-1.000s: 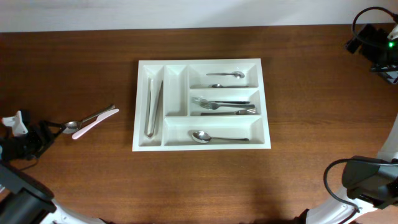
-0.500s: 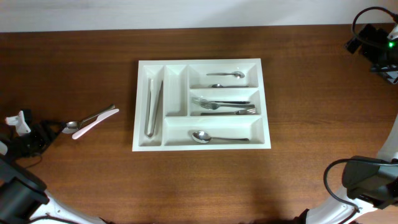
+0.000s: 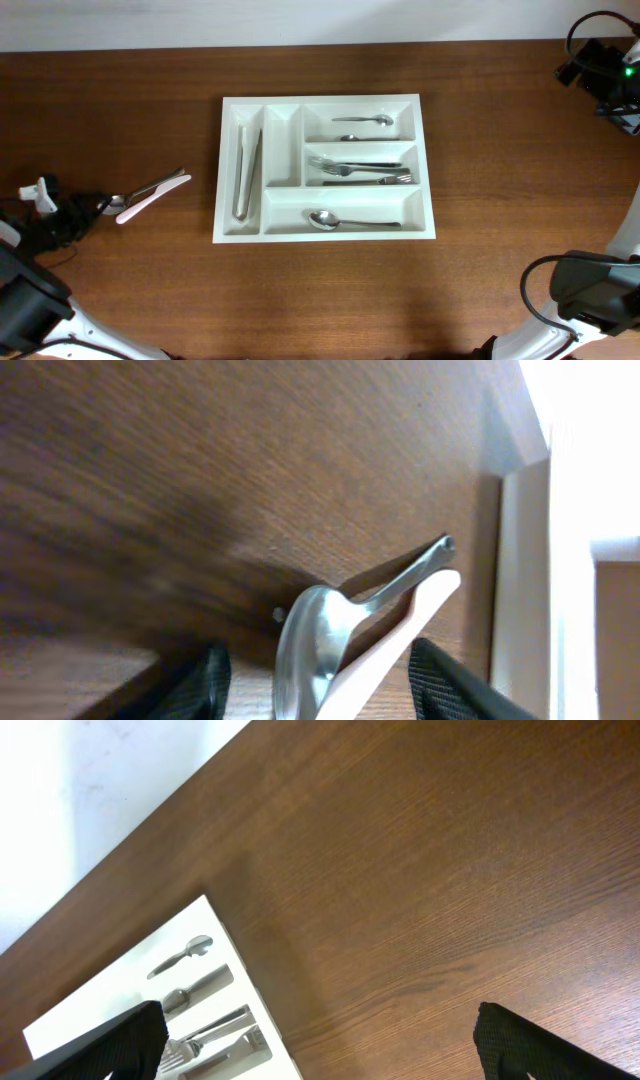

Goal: Pack container
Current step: 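Lower the left gripper onto the silver spoon left of the tray and close, then lift the spoon and carry it over the tray's bottom compartment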

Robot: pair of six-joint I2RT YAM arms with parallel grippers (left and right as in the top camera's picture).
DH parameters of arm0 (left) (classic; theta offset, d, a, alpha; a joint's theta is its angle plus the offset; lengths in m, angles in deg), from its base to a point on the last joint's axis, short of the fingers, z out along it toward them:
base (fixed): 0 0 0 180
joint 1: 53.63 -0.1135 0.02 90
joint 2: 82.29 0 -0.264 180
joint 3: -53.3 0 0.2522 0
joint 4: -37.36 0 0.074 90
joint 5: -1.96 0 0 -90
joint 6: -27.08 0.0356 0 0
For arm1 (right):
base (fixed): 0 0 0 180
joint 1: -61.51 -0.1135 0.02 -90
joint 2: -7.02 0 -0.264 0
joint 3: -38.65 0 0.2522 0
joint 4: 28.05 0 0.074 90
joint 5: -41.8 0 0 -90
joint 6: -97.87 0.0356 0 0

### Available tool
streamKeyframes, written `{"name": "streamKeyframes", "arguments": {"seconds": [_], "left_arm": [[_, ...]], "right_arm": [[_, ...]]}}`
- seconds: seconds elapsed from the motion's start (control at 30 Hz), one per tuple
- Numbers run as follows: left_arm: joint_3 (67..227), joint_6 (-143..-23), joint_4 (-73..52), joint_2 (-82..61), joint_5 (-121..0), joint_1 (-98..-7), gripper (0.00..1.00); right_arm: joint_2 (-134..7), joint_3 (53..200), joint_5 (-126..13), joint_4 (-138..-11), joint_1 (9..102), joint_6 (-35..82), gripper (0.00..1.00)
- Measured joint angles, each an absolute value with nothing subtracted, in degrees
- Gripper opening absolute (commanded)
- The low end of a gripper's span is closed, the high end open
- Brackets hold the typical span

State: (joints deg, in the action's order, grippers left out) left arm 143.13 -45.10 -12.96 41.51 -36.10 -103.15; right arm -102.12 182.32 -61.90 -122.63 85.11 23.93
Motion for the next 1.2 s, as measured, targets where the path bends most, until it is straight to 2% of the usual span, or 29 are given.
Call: {"name": "streamKeyframes", "arguments": {"seconds": [0.2, 0.43, 0.53, 0.67, 0.93, 1.2], "left_arm": [[143.13, -44.97, -12.59, 41.95, -35.71, -102.60, 0.49], [143.11, -45.14, -12.06, 42.34, -36.71, -102.60, 0.30], [143.11, -45.32, -11.86, 42.61, -37.30, -102.60, 0.15], [143.09, -45.27, -11.58, 43.09, -37.78, -102.60, 0.02], [143.07, -45.23, -11.25, 43.09, -37.17, -102.60, 0.02], [146.43, -45.60, -17.98, 42.89, -28.30, -102.60, 0.02]], "right_arm": [[-102.12, 182.32, -61.92, -122.65, 85.13, 23.93, 0.99], [-102.12, 182.32, -61.92, -122.65, 85.11, 23.93, 0.99], [-102.12, 182.32, -61.92, -122.63, 85.11, 23.95, 0.99], [-102.12, 182.32, -61.92, -122.63, 85.11, 23.95, 0.99], [-102.12, 182.32, -61.92, -122.63, 85.11, 23.93, 0.99], [-102.12, 182.32, -61.92, -122.63, 85.11, 23.93, 0.99]]}}
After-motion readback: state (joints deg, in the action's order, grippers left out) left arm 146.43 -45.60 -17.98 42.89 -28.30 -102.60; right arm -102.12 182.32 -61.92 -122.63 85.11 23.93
